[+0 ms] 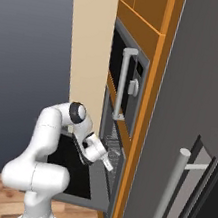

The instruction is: Place the fish on the bottom rack of the oven, and slide the tray back inside. Close the oven door.

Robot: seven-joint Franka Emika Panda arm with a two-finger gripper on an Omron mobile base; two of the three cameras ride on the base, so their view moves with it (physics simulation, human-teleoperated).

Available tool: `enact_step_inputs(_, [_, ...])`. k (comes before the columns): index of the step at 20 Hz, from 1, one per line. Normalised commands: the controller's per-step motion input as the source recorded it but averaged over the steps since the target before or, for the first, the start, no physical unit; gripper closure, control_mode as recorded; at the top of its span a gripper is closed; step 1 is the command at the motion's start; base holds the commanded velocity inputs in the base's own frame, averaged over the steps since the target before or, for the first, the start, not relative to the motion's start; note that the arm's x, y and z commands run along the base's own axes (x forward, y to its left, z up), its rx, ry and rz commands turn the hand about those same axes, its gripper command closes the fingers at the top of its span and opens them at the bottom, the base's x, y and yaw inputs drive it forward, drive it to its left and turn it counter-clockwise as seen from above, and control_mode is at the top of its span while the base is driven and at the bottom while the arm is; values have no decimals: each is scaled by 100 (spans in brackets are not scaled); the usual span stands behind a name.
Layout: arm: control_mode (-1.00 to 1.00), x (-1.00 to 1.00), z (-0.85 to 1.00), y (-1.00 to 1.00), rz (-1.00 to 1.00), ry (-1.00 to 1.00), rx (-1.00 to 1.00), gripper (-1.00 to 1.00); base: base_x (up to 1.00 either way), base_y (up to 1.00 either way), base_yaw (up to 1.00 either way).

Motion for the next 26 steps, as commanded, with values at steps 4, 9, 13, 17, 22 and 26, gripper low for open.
enact_step_inputs(4, [-100, 21, -3, -43, -2, 0, -9, -100, 0, 0, 0])
enact_step_inputs(9, [-100, -31, 38, 38, 2, -2, -8, -100, 0, 0, 0])
enact_step_inputs(13, [-100, -38, 89, 46, 2, -10, -16, -100, 0, 0, 0])
enact_step_inputs(17, [-100, -49, 46, 65, 2, -2, -17, -100, 0, 0, 0])
enact_step_inputs(22, [-100, -28, 74, 78, 4, 0, -7, -100, 0, 0, 0])
enact_step_inputs(26, [-100, -6, 100, 36, 0, -2, 0, -100, 0, 0, 0])
